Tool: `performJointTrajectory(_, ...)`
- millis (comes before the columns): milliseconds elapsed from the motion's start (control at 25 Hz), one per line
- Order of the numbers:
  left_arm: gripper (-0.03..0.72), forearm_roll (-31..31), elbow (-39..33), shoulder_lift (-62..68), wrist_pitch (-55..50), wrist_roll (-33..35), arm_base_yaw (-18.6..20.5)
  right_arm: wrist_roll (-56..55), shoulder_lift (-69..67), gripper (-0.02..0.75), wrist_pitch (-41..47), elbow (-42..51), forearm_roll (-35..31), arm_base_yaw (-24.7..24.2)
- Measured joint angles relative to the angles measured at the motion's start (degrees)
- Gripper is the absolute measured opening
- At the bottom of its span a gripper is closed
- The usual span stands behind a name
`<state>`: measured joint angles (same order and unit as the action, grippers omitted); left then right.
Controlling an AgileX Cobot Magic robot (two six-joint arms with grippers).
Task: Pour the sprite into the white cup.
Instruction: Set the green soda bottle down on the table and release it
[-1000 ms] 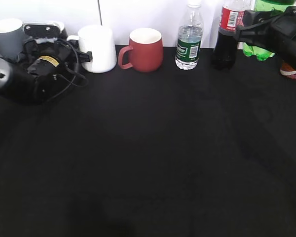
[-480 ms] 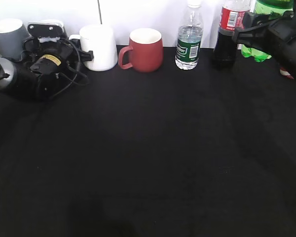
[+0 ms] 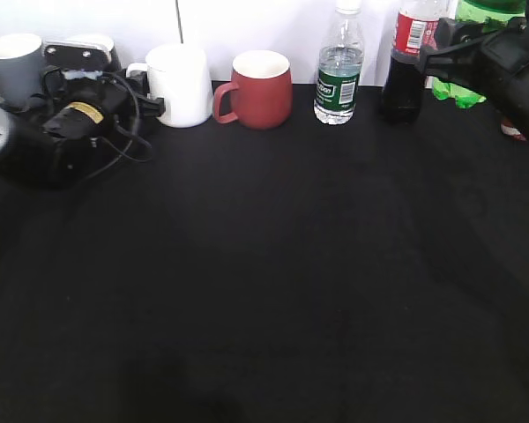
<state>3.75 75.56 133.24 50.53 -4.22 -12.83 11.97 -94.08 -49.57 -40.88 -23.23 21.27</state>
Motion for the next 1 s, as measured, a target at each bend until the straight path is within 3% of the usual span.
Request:
performJointTrajectory(120, 0.286, 0.2, -4.9, -4.2, -0.6, 0.1, -0.1, 0.0, -0.1, 0.384, -0.1, 0.0, 0.0, 0.0)
performJointTrajectory(320, 0.296, 0.2, -18.7, -15.0, 0.8, 0.0, -0.2, 1.8, -0.1, 0.384, -0.3, 0.0, -2.1, -0.3)
performJointTrajectory(520, 0.298, 0.3, -30.1, -36.0, -11.1, 0.0, -0.2, 0.8, -3.0, 0.384, -3.7, -0.5, -0.1, -8.1)
performJointTrajectory(720, 0.298, 0.5, -33.5, -47.2, -22.3, 0.0, -0.2, -3.0, -20.8, 0.384, -10.2, -7.8, 3.1, -9.9)
performJointTrajectory(1000, 0.298, 0.7, -33.5, -47.8, -23.0, 0.0, -0.2, -5.9, -32.9, 0.384, -11.3, -19.4, 7.9, -12.8)
